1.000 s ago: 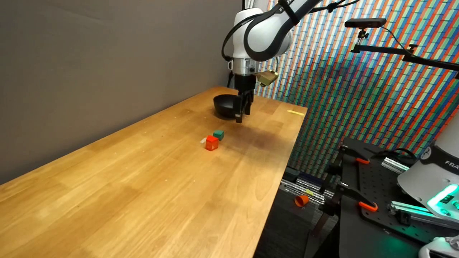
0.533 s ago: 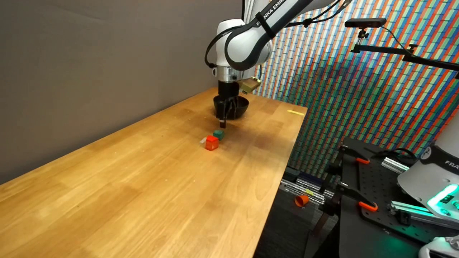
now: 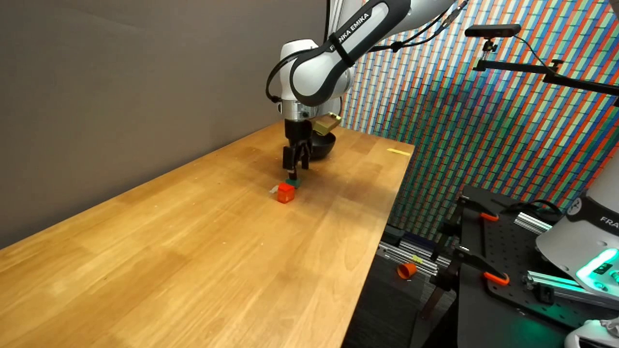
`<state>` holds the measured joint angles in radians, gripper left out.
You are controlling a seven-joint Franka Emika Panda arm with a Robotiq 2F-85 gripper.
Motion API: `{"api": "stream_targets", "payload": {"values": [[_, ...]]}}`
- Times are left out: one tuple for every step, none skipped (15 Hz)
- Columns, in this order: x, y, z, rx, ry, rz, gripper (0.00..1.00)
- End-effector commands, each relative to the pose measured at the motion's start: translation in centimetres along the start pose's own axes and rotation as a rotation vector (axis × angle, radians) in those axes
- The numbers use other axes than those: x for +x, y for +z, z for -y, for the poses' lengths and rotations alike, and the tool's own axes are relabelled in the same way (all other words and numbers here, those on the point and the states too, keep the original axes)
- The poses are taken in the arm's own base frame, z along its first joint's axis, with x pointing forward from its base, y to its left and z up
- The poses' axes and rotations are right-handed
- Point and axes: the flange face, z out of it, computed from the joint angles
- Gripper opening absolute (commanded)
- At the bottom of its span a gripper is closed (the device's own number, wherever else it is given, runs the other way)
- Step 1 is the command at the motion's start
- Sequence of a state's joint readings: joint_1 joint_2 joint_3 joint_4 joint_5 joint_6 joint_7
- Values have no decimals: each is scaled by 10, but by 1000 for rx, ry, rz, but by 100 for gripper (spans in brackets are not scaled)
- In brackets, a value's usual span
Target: Put the green and orange cubes in the bowl
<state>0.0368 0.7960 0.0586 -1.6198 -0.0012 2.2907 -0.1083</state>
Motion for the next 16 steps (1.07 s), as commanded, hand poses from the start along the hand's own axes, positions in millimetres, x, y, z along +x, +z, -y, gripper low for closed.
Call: {"api": "stream_targets", "payload": {"values": [[16,-4,9,13,-13,15,100],[17,-6,12,17,-17,19,100],[18,-7,16,19,-19,20,100],[18,-9,19,22,-23,21,100],[18,-9,22,26,-25,23,100],[18,-10,26,28,-26,27,100],[17,-11,30,30,-28,31,100],[16,-12,34,32,-32,35,100],[16,-14,37,31,-33,34,100],[15,-14,40,33,-36,33,100],[15,-14,41,34,-35,32,100],[15,-13,42,34,-37,27,100],[14,-11,41,30,-41,28,100],[14,-9,41,26,-46,29,100],[14,-7,39,20,-49,29,75],[14,-6,38,19,-48,28,73]]}}
